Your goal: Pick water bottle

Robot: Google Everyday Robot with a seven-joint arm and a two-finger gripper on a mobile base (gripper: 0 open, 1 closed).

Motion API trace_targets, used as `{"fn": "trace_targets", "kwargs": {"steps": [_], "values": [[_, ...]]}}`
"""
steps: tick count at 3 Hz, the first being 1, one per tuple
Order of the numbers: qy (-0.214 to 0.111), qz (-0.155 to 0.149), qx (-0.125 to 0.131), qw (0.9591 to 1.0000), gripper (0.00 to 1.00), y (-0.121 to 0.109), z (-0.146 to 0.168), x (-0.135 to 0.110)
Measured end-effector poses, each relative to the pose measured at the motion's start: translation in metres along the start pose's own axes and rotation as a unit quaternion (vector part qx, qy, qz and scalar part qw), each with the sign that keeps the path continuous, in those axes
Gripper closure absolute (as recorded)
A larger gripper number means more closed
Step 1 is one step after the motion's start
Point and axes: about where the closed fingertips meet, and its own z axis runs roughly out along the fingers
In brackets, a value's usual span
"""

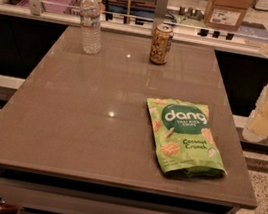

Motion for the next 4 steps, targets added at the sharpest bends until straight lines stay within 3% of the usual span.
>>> {"fn": "trace_targets", "kwargs": {"steps": [1,2,3,4], "values": [[-0.02,0.03,0.036,0.9987,0.0,-0.005,-0.015,-0.011],[-0.061,0.072,0.084,0.992,0.0,-0.014,-0.032,-0.023],[-0.126,0.123,0.126,0.9762,0.0,-0.035,-0.037,-0.032],[-0.176,0.151,0.146,0.9616,0.0,-0.052,-0.037,-0.039]]}}
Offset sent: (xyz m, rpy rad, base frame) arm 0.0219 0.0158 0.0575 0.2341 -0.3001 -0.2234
